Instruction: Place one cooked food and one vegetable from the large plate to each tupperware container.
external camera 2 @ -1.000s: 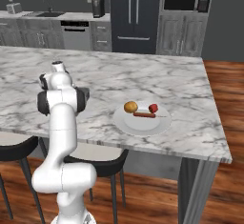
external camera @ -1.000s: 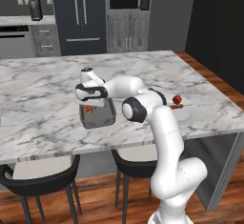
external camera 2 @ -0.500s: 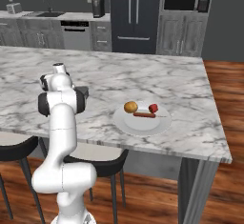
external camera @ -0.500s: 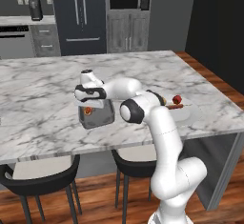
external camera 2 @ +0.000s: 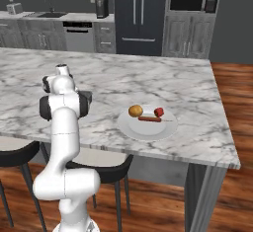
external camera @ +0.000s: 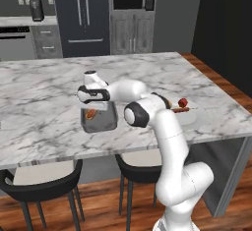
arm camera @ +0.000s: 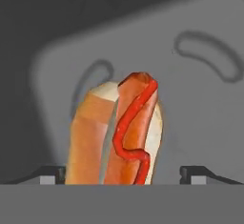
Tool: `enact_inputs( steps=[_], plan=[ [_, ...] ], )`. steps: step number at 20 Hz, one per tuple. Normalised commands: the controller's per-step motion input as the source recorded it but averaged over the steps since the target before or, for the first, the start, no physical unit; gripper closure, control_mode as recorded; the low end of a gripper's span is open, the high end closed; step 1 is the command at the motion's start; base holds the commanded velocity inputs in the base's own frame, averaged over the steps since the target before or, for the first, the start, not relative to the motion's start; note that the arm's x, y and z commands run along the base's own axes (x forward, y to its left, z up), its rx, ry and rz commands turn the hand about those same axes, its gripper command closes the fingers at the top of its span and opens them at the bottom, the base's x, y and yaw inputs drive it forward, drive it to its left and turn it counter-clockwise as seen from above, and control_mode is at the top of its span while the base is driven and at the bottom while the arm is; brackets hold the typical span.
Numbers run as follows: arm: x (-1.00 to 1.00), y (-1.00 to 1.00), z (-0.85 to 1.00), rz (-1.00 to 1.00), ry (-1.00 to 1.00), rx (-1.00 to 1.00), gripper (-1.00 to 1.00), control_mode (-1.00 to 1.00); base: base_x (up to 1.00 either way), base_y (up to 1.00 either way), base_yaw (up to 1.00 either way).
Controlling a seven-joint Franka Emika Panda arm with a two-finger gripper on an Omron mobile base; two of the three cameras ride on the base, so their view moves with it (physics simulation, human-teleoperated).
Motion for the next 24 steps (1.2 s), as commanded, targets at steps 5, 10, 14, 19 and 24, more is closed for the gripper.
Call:
enact_inputs(
  steps=[5,10,14,19,24],
  plan=[
    [-0.16,0.0,0.71,0.0,0.0,0.0,-1.0,-1.0,0.0,0.0,0.0],
    [-0.26,-0.57,0.34,0.0,-0.01,0.03,-1.0,-1.0,0.0,0.0,0.0],
    [-0.43,-0.99,0.14,0.0,0.0,0.01,-1.0,-1.0,0.0,0.0,0.0],
    [-0.44,-1.0,0.04,0.0,0.0,0.0,-1.0,-1.0,0.0,0.0,0.0],
    [-0.19,-1.0,0.09,-0.04,0.0,0.0,-1.0,-1.0,0.0,0.0,0.0]
  ],
)
